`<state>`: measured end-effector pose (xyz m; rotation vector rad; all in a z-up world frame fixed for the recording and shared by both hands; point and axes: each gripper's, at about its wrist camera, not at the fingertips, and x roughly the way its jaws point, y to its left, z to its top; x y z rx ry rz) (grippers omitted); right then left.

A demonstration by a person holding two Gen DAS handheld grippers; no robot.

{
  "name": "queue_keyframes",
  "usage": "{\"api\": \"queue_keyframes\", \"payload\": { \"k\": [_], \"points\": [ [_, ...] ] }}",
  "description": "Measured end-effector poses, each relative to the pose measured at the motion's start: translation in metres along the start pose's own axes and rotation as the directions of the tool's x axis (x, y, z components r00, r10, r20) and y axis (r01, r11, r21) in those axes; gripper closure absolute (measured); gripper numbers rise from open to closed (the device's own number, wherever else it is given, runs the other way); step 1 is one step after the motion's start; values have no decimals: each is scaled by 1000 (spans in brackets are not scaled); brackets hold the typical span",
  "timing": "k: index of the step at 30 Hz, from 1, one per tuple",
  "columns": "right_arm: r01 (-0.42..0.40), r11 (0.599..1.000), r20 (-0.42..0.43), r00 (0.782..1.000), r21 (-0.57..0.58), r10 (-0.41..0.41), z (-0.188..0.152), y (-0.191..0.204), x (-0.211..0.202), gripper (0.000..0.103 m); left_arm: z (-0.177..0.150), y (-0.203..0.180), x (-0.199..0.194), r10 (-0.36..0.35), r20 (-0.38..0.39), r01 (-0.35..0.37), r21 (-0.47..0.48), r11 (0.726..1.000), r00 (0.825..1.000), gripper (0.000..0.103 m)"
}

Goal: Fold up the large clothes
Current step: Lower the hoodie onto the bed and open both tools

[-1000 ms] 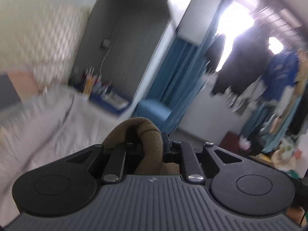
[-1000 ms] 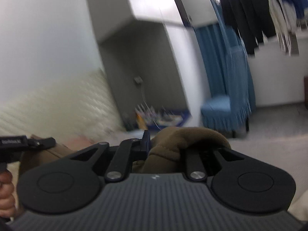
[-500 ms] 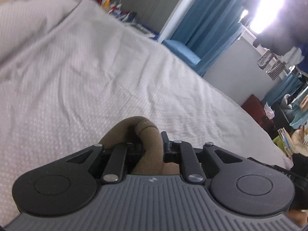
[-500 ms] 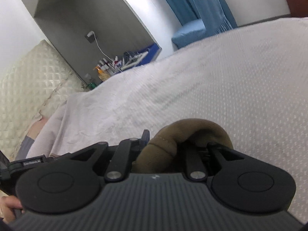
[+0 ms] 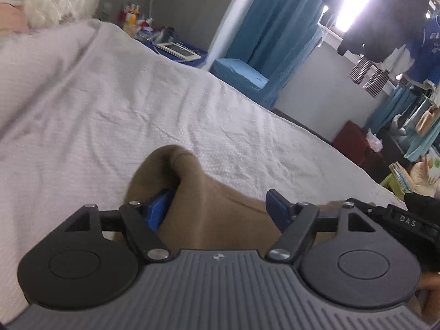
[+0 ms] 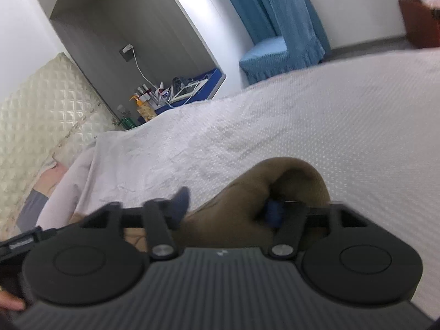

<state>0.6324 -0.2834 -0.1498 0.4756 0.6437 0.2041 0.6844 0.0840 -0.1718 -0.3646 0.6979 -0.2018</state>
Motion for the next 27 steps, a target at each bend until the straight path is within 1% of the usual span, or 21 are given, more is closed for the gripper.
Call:
{"api": "queue_keyframes", "payload": {
  "k": [2, 4, 6, 8, 12, 14, 16, 20, 23, 27],
  "points": [
    [29, 999, -5, 1000, -22, -29, -3, 10, -17, 34, 0, -3, -27, 14, 19, -13, -29, 1000, 1000, 23],
    [45, 997, 13, 999, -60, -44, -8, 22, -43, 34, -3, -11, -61, 32, 46, -31, -19, 999, 998, 23],
    [37, 996, 28, 999, -86, -35, -13, 34, -71, 34, -6, -20, -93, 45, 57, -45, -10, 999, 997, 23],
    [26, 994, 37, 999, -103, -23, -19, 43, -97, 34, -16, -34, -132, 51, 52, -51, 0, 999, 997, 23],
    [9, 988, 41, 999, -156, -2, -44, 69, -153, 34, -39, -58, -204, 74, 64, -77, 45, 996, 995, 23],
    [-12, 982, 41, 999, -187, 20, -57, 81, -181, 34, -56, -72, -244, 60, 73, -64, 57, 996, 996, 23],
    [-24, 977, 53, 998, -210, 36, -68, 93, -212, 34, -76, -87, -284, 63, 81, -68, 65, 996, 995, 23],
    [-54, 972, 78, 994, -230, 74, -86, 110, -269, 34, -117, -110, -350, 55, 107, -63, 81, 995, 993, 22],
    [-55, 957, 106, 990, -284, 88, -104, 123, -306, 34, -152, -123, -391, 53, 123, -65, 96, 993, 991, 22],
    [-74, 945, 96, 989, -320, 110, -129, 128, -344, 34, -196, -134, -425, 42, 122, -57, 122, 991, 992, 22]
  ]
}}
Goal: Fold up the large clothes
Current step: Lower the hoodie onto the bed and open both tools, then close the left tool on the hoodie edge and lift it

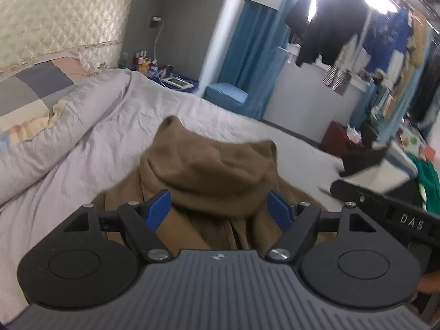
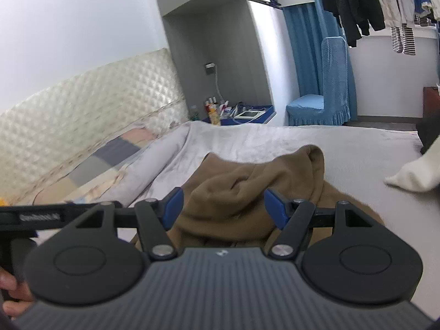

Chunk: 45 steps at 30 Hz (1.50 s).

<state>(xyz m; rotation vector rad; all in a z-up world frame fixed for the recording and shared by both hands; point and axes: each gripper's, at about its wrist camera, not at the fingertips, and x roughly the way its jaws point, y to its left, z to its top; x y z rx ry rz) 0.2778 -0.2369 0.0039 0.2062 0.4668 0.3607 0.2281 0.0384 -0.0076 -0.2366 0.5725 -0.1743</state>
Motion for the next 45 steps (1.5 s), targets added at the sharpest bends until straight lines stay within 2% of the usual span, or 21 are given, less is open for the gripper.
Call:
{"api": "queue_keyframes", "payload": {
  "k": [4, 8, 15, 20, 24, 26, 31, 34, 37, 39, 41, 42, 44, 45],
  "points": [
    [-24, 1000, -25, 999, -3, 24, -20, 7, -22, 34, -29, -7, -19, -4, 1, 4, 5, 1000, 1000, 22],
    [-37, 999, -49, 998, 20, 38, -38, 7, -29, 34, -55, -18, -29, -14, 44, 12, 41, 999, 999, 22],
    [-18, 998, -120, 992, 52, 24, -72, -6, -23, 34, -94, -11, -21, -74, 90, 81, -67, 995, 993, 22],
    [3, 994, -150, 989, 107, 13, -85, -22, -18, 34, -111, -12, -12, -47, 60, 48, -16, 999, 997, 24],
    [33, 989, -186, 983, 147, -5, -87, -29, -3, 34, -117, -1, -5, -95, 50, 98, -72, 993, 994, 25],
    [40, 988, -200, 980, 151, -9, -90, -31, 2, 34, -120, 1, 0, -106, 42, 109, -76, 991, 993, 30],
    [51, 986, -203, 979, 161, -18, -93, -33, 10, 34, -130, -8, 19, -118, -13, 117, -59, 991, 993, 30],
    [65, 985, -210, 977, 161, -30, -94, -34, 16, 35, -141, -16, 31, -65, -48, 63, -55, 997, 997, 29],
    [75, 984, -226, 973, 163, -37, -96, -36, 21, 35, -146, -20, 36, -39, -38, 38, -48, 998, 999, 29],
    [79, 984, -227, 973, 161, -41, -96, -35, 22, 36, -147, -25, 37, -10, -33, 10, -18, 1000, 999, 35],
    [83, 984, -226, 973, 160, -45, -96, -35, 22, 36, -148, -26, 37, 33, -31, -33, -2, 999, 999, 56],
    [84, 984, -226, 973, 159, -47, -95, -35, 22, 36, -147, -24, 37, 51, -34, -51, -11, 999, 998, 61],
    [88, 984, -226, 973, 153, -52, -96, -34, 22, 37, -144, -18, 35, 75, -44, -77, -32, 997, 996, 79],
    [91, 985, -227, 972, 149, -56, -96, -33, 21, 37, -142, -16, 32, 90, -39, -92, -34, 995, 995, 81]
  ]
}}
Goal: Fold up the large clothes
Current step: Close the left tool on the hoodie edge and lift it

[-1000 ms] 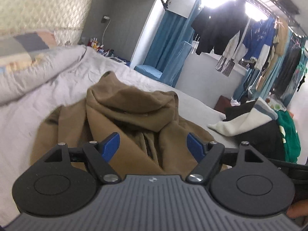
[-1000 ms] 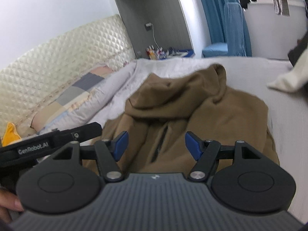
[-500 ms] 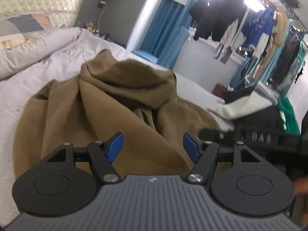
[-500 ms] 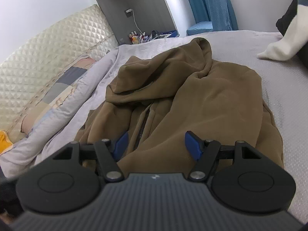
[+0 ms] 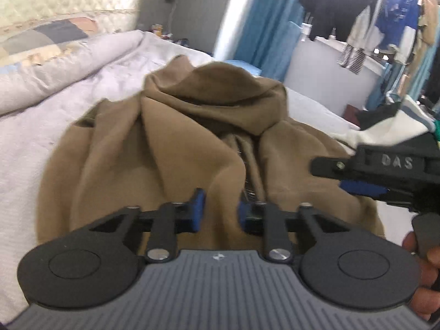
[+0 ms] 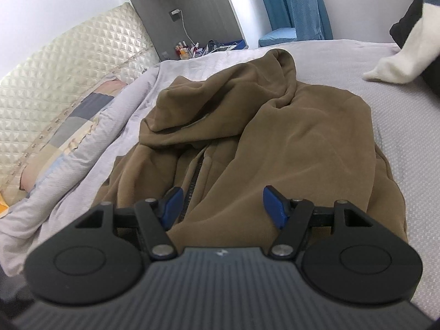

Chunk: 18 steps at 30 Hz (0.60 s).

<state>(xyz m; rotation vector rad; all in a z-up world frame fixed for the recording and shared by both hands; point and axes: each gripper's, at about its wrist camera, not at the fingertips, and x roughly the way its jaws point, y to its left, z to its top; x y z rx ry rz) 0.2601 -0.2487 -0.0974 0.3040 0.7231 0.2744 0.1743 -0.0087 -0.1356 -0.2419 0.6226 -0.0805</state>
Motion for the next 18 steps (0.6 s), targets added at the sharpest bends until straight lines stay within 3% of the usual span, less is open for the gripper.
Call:
{"api": "queue_keyframes", "payload": {
  "k": [6, 8, 13, 18],
  "points": [
    [20, 1000, 9, 1000, -18, -20, -1, 4, -5, 37, 30, 42, -32, 26, 46, -20, -132, 991, 999, 88],
    [28, 999, 16, 999, -20, -28, 0, 5, -5, 37, 50, 64, -45, 71, 78, -58, -163, 985, 994, 89],
    [62, 998, 40, 997, -22, -61, 2, 6, 3, 35, 127, 136, -54, 142, 107, -117, -212, 970, 984, 89],
    [72, 989, 111, 992, -128, -58, 5, 32, 19, 35, 232, 211, -24, 270, 100, -244, -219, 945, 958, 89]
  ]
}}
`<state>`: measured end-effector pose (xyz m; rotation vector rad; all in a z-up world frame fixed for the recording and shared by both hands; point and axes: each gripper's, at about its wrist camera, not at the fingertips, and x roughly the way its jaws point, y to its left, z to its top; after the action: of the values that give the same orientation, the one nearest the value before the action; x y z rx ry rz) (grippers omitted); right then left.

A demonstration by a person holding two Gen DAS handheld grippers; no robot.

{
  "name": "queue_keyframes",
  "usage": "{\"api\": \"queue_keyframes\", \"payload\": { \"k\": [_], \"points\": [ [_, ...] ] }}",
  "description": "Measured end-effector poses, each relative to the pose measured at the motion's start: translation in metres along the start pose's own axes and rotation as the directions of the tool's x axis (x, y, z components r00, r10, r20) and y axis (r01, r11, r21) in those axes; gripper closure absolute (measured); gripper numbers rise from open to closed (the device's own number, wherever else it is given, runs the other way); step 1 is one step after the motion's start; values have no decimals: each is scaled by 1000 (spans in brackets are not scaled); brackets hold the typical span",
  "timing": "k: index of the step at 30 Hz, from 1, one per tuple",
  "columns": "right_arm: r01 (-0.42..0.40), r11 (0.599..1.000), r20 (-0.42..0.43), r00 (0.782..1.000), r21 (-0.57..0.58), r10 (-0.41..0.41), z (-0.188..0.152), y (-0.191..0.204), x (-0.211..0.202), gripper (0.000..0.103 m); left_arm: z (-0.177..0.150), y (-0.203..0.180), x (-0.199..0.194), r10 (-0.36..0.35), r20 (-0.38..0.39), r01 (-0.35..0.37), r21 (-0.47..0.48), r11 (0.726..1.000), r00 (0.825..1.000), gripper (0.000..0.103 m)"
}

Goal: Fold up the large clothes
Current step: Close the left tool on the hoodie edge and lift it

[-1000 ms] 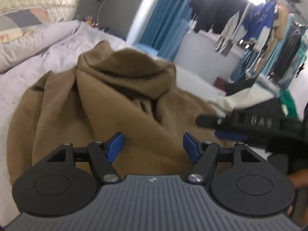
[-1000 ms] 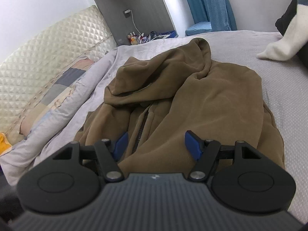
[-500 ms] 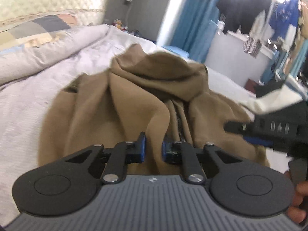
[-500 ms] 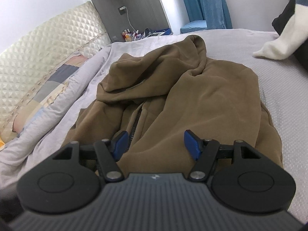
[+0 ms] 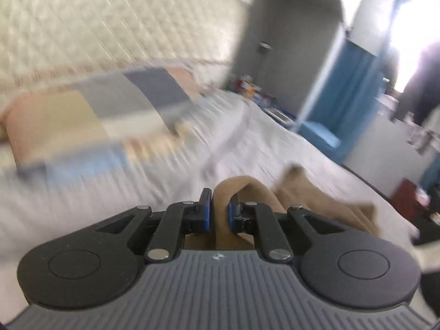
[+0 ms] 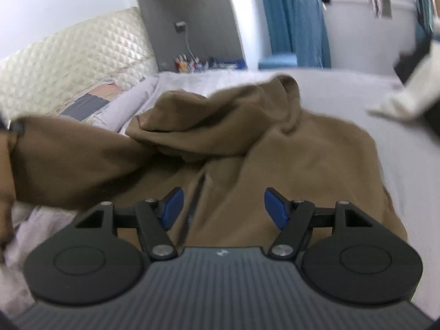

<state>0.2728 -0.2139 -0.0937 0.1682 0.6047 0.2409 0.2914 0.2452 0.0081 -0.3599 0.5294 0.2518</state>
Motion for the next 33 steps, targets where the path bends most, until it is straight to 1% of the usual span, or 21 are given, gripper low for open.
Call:
{"api": "queue_keyframes", "payload": {
  "k": [1, 3, 5, 7, 8, 10, 11, 13, 15, 18, 20, 22, 24, 27, 30, 31, 32, 33],
  "points": [
    [-6, 1000, 11, 1000, -25, 6, 1, 6, 5, 36, 24, 5, 15, 42, 16, -42, 15, 999, 999, 89],
    [-8, 998, 19, 1000, -65, 10, 2, 15, 14, 36, 61, 14, 42, 101, 35, -102, 19, 995, 994, 89],
    [-4, 996, 15, 1000, -91, 6, 2, 24, 26, 36, 95, 20, 74, 169, 60, -172, 44, 984, 984, 89],
    [-8, 995, 11, 1000, -98, 9, 3, 28, 37, 36, 122, 28, 110, 243, 89, -250, 69, 966, 966, 89],
    [-9, 995, 10, 1000, -100, 10, 3, 29, 43, 36, 132, 33, 129, 277, 91, -284, 75, 956, 956, 89],
    [-2, 994, 11, 1000, -111, 4, 4, 32, 52, 36, 151, 48, 171, 345, 79, -351, 80, 933, 935, 89],
    [2, 994, 9, 1000, -110, -1, 4, 31, 58, 36, 157, 56, 192, 362, 60, -366, 76, 928, 930, 89],
    [-1, 995, 6, 1000, -97, 1, 3, 32, 66, 36, 162, 71, 233, 407, 20, -408, 74, 910, 913, 89],
    [0, 995, 8, 1000, -98, 1, 1, 30, 76, 36, 160, 79, 271, 443, -9, -440, 99, 893, 897, 89],
    [-1, 996, -28, 1000, -88, -1, -3, 29, 92, 36, 137, 86, 310, 481, -43, -467, 176, 867, 876, 89],
    [-7, 998, -54, 999, -67, 3, -4, 27, 101, 36, 122, 84, 334, 512, -69, -481, 253, 839, 856, 89],
    [-26, 999, -60, 998, -30, 25, -3, 24, 105, 37, 111, 87, 353, 521, -89, -480, 283, 830, 849, 88],
    [-26, 1000, -56, 998, -17, 25, -4, 23, 108, 37, 105, 89, 356, 527, -96, -482, 294, 825, 844, 88],
    [-28, 1000, -81, 996, -4, 28, -7, 24, 113, 37, 105, 88, 354, 529, -98, -484, 291, 825, 843, 86],
    [-30, 1000, -80, 996, -7, 30, -5, 26, 113, 37, 109, 83, 342, 511, -125, -460, 293, 838, 851, 83],
    [-34, 999, -82, 996, -13, 33, -5, 27, 111, 37, 110, 80, 335, 510, -121, -460, 293, 838, 852, 78],
    [-42, 999, -85, 996, -17, 40, -2, 25, 111, 37, 110, 75, 326, 515, -112, -467, 293, 834, 850, 65],
    [-47, 999, -80, 996, -16, 46, -1, 24, 109, 37, 112, 72, 319, 517, -110, -469, 293, 833, 849, 56]
  ]
}}
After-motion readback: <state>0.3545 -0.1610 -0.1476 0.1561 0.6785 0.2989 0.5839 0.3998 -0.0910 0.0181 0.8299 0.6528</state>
